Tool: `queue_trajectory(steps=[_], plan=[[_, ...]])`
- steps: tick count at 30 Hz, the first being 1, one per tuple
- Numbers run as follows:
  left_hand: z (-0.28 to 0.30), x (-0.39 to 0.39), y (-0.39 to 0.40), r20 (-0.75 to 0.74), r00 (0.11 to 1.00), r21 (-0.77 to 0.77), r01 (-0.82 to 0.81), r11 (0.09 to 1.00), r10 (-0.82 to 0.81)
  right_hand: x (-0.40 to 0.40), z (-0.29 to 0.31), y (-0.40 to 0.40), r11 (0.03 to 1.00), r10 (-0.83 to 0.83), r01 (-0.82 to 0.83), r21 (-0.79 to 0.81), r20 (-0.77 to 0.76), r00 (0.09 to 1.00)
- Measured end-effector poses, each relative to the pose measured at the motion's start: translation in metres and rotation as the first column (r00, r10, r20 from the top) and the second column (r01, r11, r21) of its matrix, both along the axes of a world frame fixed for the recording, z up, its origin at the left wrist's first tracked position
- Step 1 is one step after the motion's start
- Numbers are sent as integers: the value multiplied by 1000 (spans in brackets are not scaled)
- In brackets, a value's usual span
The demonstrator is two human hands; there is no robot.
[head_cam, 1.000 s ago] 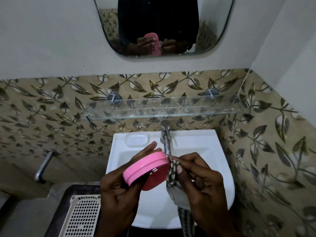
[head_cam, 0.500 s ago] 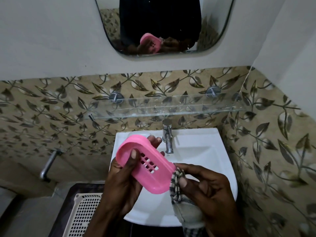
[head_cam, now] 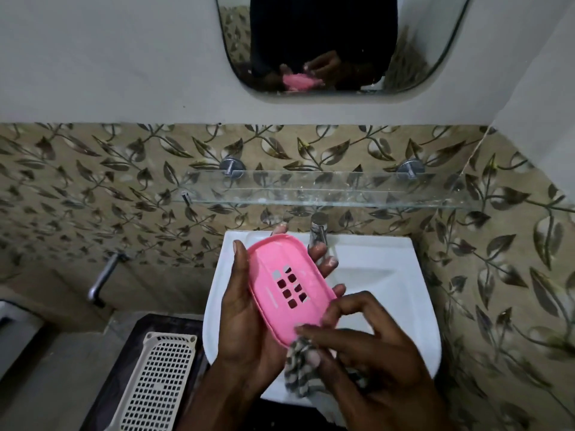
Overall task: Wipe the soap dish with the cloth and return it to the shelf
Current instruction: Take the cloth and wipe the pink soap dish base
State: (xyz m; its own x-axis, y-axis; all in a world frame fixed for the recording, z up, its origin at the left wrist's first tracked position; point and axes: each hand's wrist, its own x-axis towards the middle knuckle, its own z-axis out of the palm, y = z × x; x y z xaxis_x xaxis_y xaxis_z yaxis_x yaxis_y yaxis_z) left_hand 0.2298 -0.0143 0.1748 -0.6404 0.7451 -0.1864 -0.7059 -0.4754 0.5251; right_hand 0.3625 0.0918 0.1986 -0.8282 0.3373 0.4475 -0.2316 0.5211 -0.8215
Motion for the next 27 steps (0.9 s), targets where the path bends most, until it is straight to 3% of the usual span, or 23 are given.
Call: queue_trajectory(steps=[4,6,9,14,19,25,27], plan=[[-4,6,-1,61,998,-31,-8,999,10,-12,25,23,961,-254,239,-140,-100,962],[-4,11,3,70,997,-24,25,999,-23,-26,34,28,946,-322,313,-89,-112,940],[-6,11,8,-40,998,-120,40,992,-45,-47,30,9,954,-281,285,90,-48,958],[-11,-1,6,27,998,-227,62,972,-57,-38,9,-29,962,-164,163,221,-12,986],[-17,3,5,-137,990,-314,-60,947,17,-58,14,-12,923,-261,272,271,-78,962],[-11,-2,4,-353,935,-360,-152,920,16,-64,5,4,909,-399,372,189,127,908],[-8,-4,7,-409,913,-361,-164,918,2,-62,6,7,917,-388,372,143,110,915]])
